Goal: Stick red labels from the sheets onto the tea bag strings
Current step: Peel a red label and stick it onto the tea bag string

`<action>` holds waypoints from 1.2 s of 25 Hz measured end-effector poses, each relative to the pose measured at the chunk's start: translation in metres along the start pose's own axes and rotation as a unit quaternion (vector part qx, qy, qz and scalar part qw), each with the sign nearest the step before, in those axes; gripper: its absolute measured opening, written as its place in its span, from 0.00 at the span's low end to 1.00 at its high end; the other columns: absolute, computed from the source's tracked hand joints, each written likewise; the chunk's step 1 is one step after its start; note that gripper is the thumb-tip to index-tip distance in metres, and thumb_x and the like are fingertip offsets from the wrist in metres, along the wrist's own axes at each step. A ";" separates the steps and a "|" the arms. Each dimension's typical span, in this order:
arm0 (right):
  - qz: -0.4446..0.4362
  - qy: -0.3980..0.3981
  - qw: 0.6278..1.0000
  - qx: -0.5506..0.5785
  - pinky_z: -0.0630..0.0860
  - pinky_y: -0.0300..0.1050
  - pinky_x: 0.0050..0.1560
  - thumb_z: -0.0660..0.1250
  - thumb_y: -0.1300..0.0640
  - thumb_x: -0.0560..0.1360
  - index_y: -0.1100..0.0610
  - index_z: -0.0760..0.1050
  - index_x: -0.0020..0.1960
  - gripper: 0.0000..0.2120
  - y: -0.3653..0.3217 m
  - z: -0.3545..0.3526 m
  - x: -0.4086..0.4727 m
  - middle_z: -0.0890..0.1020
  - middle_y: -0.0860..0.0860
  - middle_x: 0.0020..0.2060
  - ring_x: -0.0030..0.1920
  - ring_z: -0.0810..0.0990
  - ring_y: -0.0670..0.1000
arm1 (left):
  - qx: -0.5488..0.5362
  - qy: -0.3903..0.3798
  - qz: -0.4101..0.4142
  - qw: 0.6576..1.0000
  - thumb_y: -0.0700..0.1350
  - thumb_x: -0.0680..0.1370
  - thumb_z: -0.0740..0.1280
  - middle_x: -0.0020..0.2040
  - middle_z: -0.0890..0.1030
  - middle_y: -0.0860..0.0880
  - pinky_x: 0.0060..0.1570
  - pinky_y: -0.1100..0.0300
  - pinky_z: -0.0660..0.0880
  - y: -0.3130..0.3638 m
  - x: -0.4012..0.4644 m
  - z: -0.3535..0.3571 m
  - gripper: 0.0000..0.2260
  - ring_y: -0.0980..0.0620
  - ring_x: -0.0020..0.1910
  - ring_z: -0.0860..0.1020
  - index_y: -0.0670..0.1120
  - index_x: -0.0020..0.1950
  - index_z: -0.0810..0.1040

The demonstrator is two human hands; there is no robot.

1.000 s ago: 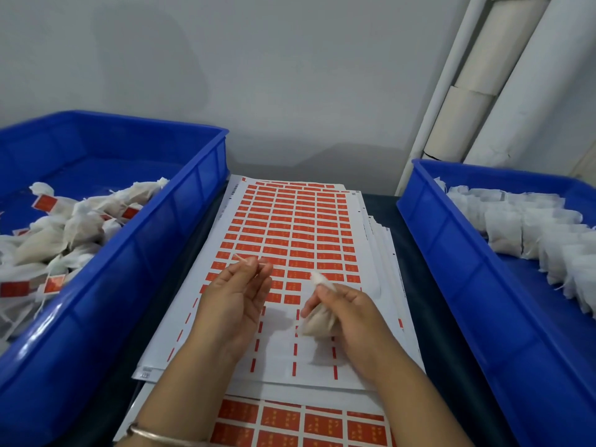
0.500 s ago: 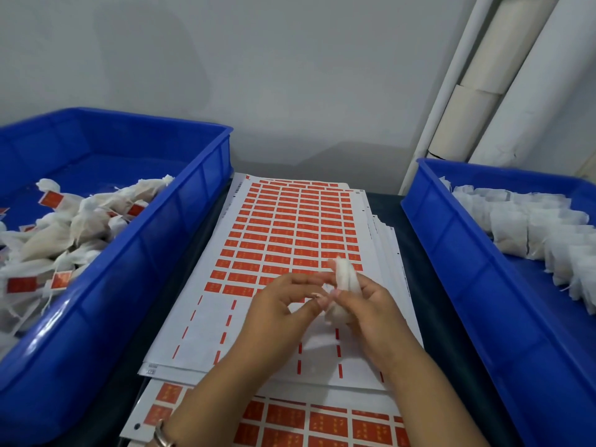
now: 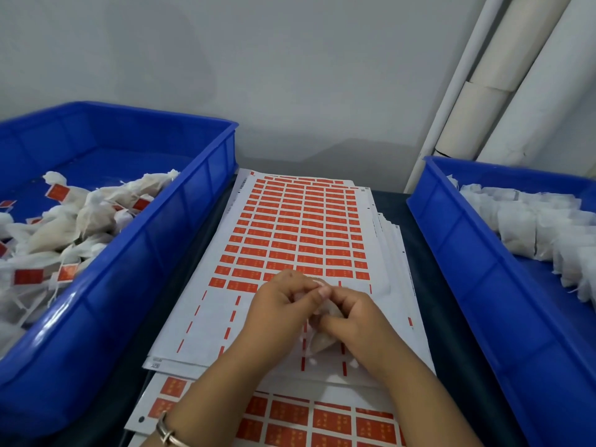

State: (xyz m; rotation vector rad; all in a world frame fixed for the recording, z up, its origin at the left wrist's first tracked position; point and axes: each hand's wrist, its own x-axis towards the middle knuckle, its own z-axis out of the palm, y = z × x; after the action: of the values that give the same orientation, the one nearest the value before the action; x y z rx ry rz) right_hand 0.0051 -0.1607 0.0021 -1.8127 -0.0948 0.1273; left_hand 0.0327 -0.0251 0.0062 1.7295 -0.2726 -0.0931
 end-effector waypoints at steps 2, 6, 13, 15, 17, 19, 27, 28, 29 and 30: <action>-0.019 0.068 0.997 0.022 0.79 0.37 0.40 0.70 0.62 0.72 0.44 0.75 0.45 0.12 0.001 0.001 0.002 0.83 0.43 0.41 0.43 0.82 0.45 | -0.023 0.026 -0.032 0.999 0.45 0.76 0.66 0.36 0.81 0.58 0.33 0.75 0.72 0.000 0.000 0.002 0.08 0.64 0.38 0.78 0.54 0.40 0.81; -0.069 0.141 0.985 -0.069 0.75 0.29 0.34 0.74 0.60 0.68 0.39 0.70 0.46 0.19 0.005 0.007 0.001 0.77 0.33 0.42 0.45 0.78 0.35 | -0.051 0.037 -0.078 0.995 0.46 0.78 0.64 0.31 0.79 0.58 0.28 0.74 0.70 0.002 0.000 0.006 0.08 0.64 0.30 0.77 0.50 0.41 0.80; -0.201 0.237 0.912 -0.268 0.68 0.24 0.42 0.74 0.58 0.69 0.50 0.80 0.47 0.08 0.011 0.015 0.005 0.78 0.38 0.41 0.40 0.75 0.36 | -0.123 0.056 -0.172 0.976 0.47 0.79 0.63 0.42 0.82 0.44 0.48 0.54 0.79 -0.003 0.004 0.009 0.09 0.46 0.43 0.80 0.46 0.44 0.81; -0.211 0.249 0.899 -0.292 0.70 0.29 0.47 0.73 0.58 0.70 0.56 0.82 0.50 0.09 0.013 0.015 0.005 0.83 0.48 0.44 0.43 0.77 0.40 | -0.150 0.058 -0.189 0.969 0.46 0.79 0.63 0.42 0.82 0.43 0.48 0.53 0.78 -0.003 0.005 0.009 0.09 0.46 0.42 0.80 0.45 0.44 0.81; -0.208 0.247 0.888 -0.327 0.71 0.33 0.50 0.72 0.58 0.71 0.57 0.82 0.52 0.10 0.013 0.014 0.006 0.84 0.51 0.46 0.45 0.79 0.45 | -0.171 0.053 -0.194 0.964 0.46 0.79 0.63 0.41 0.82 0.44 0.42 0.57 0.77 -0.004 0.006 0.008 0.09 0.48 0.39 0.79 0.45 0.44 0.81; -0.196 0.244 0.889 -0.335 0.71 0.32 0.49 0.71 0.58 0.72 0.56 0.82 0.52 0.09 0.011 0.015 0.006 0.83 0.48 0.45 0.45 0.78 0.43 | -0.194 0.047 -0.198 0.960 0.46 0.79 0.63 0.40 0.82 0.45 0.39 0.60 0.75 -0.003 0.005 0.007 0.09 0.51 0.36 0.77 0.45 0.45 0.81; 0.087 0.092 0.989 -0.073 0.73 0.26 0.39 0.61 0.49 0.79 0.45 0.76 0.46 0.06 0.004 0.013 0.007 0.80 0.39 0.42 0.46 0.78 0.38 | -0.352 0.075 -0.217 0.908 0.37 0.77 0.65 0.43 0.83 0.44 0.39 0.59 0.78 0.003 0.010 -0.008 0.03 0.46 0.43 0.83 0.44 0.46 0.77; 0.111 0.073 0.991 -0.001 0.76 0.32 0.45 0.60 0.50 0.79 0.47 0.78 0.48 0.08 0.003 0.011 0.007 0.81 0.42 0.43 0.47 0.80 0.44 | -0.369 0.051 -0.208 0.904 0.35 0.76 0.63 0.41 0.83 0.44 0.38 0.60 0.78 0.003 0.009 -0.010 0.05 0.47 0.42 0.82 0.43 0.44 0.76; 0.129 0.044 0.985 0.105 0.78 0.39 0.48 0.61 0.52 0.79 0.49 0.80 0.49 0.09 0.001 0.009 0.007 0.82 0.47 0.44 0.47 0.81 0.48 | -0.378 0.023 -0.198 0.904 0.33 0.75 0.62 0.40 0.81 0.44 0.37 0.61 0.78 0.003 0.008 -0.011 0.06 0.47 0.41 0.81 0.42 0.42 0.75; 0.136 0.004 0.962 0.235 0.79 0.43 0.47 0.62 0.55 0.77 0.53 0.80 0.51 0.09 -0.002 0.006 0.006 0.82 0.51 0.42 0.43 0.81 0.50 | -0.384 -0.005 -0.183 0.905 0.33 0.74 0.61 0.39 0.79 0.44 0.38 0.61 0.77 0.003 0.007 -0.011 0.06 0.48 0.40 0.80 0.42 0.41 0.74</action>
State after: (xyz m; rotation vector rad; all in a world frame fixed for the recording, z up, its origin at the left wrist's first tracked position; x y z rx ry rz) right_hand 0.0103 -0.1535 0.0024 -1.3418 0.1811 0.3106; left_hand 0.0411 -0.0164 0.0113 0.9701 0.0909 -0.4280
